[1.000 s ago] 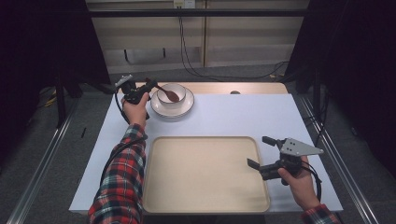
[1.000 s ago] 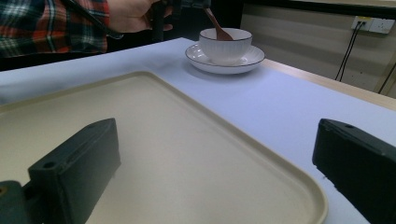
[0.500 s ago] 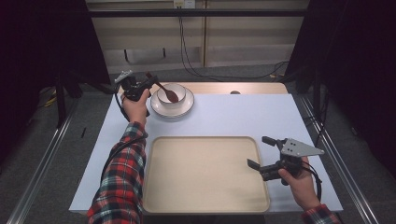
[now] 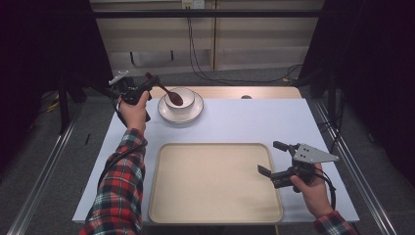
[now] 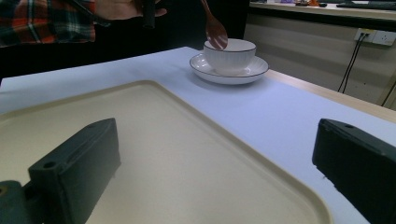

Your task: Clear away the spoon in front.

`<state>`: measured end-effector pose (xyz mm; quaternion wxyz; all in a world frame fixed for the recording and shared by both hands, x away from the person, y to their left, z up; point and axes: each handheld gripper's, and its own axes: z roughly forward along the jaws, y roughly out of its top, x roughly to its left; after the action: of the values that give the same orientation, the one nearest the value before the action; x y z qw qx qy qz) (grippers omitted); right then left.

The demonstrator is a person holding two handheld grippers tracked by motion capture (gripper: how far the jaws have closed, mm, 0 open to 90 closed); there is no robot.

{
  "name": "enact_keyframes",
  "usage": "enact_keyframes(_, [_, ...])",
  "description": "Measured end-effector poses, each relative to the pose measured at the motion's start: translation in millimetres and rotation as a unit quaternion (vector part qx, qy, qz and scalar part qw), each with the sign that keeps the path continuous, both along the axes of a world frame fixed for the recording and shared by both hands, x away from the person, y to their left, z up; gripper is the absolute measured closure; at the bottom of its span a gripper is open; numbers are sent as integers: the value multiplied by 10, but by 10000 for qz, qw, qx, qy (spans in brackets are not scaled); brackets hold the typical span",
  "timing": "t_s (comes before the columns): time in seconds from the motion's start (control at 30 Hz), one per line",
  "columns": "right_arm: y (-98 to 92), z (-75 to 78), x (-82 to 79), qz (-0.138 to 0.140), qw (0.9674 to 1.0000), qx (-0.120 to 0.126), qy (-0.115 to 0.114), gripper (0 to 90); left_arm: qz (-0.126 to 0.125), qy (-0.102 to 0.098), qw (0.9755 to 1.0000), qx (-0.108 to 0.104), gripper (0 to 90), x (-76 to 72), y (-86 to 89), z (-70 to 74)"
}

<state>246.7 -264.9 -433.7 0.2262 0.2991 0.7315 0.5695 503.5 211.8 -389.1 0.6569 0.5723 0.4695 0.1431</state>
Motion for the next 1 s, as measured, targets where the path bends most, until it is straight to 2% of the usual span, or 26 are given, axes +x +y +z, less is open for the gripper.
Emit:
enact_keyframes(0.07, [0, 6, -1, -4, 10000, -2, -32, 4, -142, 13, 9999, 26, 836, -21, 18, 26])
enact_keyframes(0.17, [-1, 9, -3, 2, 10000, -1, -45, 4, -118, 40, 9999, -56, 837, -35, 13, 43])
enact_keyframes(0.2, [-3, 10, -6, -11, 10000, -8, -44, 4, -198, 45, 9998, 13, 837, -45, 19, 53])
enact_keyframes(0.27, [-7, 9, -7, -6, 10000, -37, -62, 4, -315, 33, 9995, 3, 838, -63, 17, 73])
enact_keyframes(0.37, [-7, 12, -17, 10, 10000, -39, -43, 4, -381, 91, 9992, 25, 837, -83, 9, 88])
enact_keyframes(0.4, [0, 11, -21, -55, 10000, -40, -62, 4, -358, 69, 9993, -34, 838, -90, -6, 91])
enact_keyframes(0.43, [-2, 13, -22, -36, 10000, -52, -64, 4, -473, 89, 9988, -55, 837, -108, -10, 105])
enact_keyframes(0.47, [-2, 13, -22, -10, 10000, -65, -74, 4, -434, 92, 9990, -97, 838, -117, -20, 110])
enact_keyframes(0.57, [-2, 14, -33, -45, 9999, -90, -63, 4, -477, 109, 9988, -63, 838, -128, -20, 121])
enact_keyframes(0.6, [-4, 15, -36, -29, 9999, -101, -68, 4, -512, 110, 9986, -115, 838, -139, -24, 129])
enact_keyframes(0.63, [-2, 16, -40, -33, 9999, -83, -64, 4, -529, 95, 9985, -113, 837, -147, -25, 135])
enact_keyframes(0.67, [-1, 18, -45, -37, 9999, -89, -82, 4, -544, 64, 9985, 16, 838, -158, -29, 153])
enact_keyframes(0.7, [-1, 18, -45, -37, 9999, -89, -82, 4, -544, 64, 9985, 16, 838, -158, -29, 153])
enact_keyframes(0.8, [2, 18, -46, -32, 9999, -98, -85, 4, -617, 77, 9980, -143, 837, -201, -56, 195])
enact_keyframes(0.83, [3, 17, -45, -32, 9999, -101, -95, 4, -650, 43, 9979, 12, 837, -209, -42, 202])
enact_keyframes(0.9, [5, 17, -47, -44, 9999, -104, -88, 4, -685, 45, 9976, -4, 838, -226, -52, 213])
enact_keyframes(0.93, [10, 17, -53, -10, 9999, -97, -83, 4, -723, 31, 9973, 93, 838, -243, -48, 226])
enact_keyframes(1.0, [15, 21, -60, -27, 9999, -102, -100, 4, -799, 39, 9968, 31, 837, -274, -57, 234])
